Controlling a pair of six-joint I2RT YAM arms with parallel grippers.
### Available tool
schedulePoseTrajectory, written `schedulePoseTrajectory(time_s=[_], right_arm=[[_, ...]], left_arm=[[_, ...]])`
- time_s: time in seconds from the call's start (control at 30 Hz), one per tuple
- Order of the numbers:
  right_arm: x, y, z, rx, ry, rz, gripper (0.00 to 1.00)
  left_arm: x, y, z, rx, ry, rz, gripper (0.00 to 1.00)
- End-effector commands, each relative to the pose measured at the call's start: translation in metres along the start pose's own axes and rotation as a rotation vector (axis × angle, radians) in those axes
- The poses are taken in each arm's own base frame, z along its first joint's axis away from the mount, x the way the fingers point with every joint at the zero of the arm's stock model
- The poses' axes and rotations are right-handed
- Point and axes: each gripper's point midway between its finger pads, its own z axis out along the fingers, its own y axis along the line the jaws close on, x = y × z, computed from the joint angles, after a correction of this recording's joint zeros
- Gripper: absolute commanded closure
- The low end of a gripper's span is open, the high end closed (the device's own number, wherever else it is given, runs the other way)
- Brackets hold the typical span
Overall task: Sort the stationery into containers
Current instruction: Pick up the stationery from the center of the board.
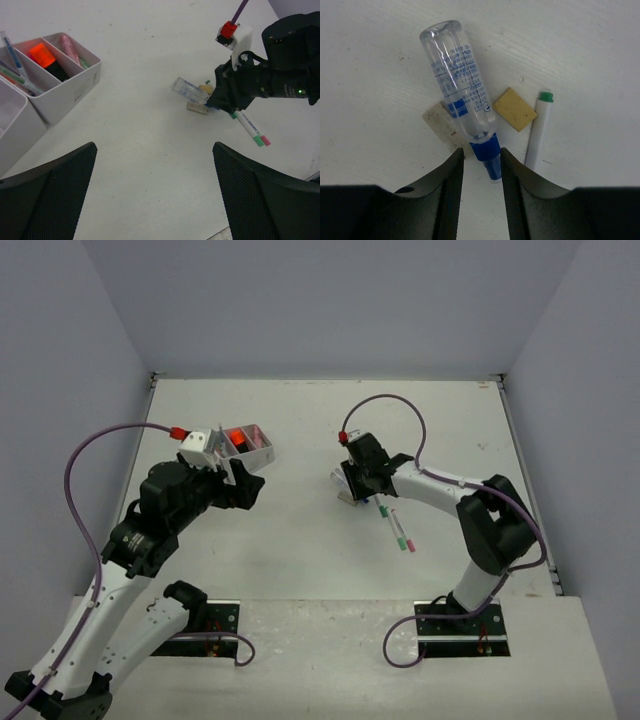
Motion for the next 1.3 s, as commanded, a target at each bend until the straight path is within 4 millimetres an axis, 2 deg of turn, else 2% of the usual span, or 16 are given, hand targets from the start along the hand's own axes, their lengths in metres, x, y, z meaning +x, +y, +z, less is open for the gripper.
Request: schedulePoseTrajectory(time_s=[0.0,0.2,0.27,0.37,0.47,0.5,0.57,0.8,0.93,1.13,1.27], right_arm=[[0.007,0.005,0.004,-0.022,0.073,-0.009,0.63],[0.017,0.005,0.015,-0.007,0.14,0.003,0.63],[0.02,0.007,0.018,-0.01,0.166,0.006,0.66],[0.02,0.006,0.02,-0.007,0.17,0.011,0.75],[0.014,0.005,0.014,-0.001,0.124,0.017,0.81],[0.012,0.004,0.012,-0.001,0.114,0.017,0.85],[0.007,0.003,0.005,0.004,0.085,0.015,1.0],[-0.021,0.008,-0.04,-0.04,-0.058,-0.012,1.0],[-0.02,0.017,-0.063,-0.106,-0.069,-0.013,1.0],[-0.009,0.04,-0.104,-0.266,-0.048,-0.014,1.0],[-0.009,0.058,-0.138,-0.394,-0.112,-0.033,1.0]], left_arm=[[-0.005,-0.006,-0.006,0.04,-0.016,0.043,0.0],[-0.009,-0.008,-0.008,0.047,-0.023,0.052,0.0],[-0.008,-0.008,-0.007,0.048,-0.022,0.052,0.0],[-0.007,-0.009,-0.006,0.055,-0.018,0.049,0.0],[-0.008,-0.011,-0.005,0.062,-0.021,0.044,0.0],[-0.008,-0.011,-0.004,0.063,-0.022,0.044,0.0],[-0.007,-0.011,-0.002,0.063,-0.018,0.04,0.0],[0.002,-0.012,0.02,0.079,0.002,0.003,0.0],[0.009,-0.022,0.029,0.125,0.011,-0.086,0.0],[0.011,-0.049,0.041,0.295,-0.01,-0.125,0.0],[0.012,-0.077,0.048,0.484,-0.05,-0.227,0.0]])
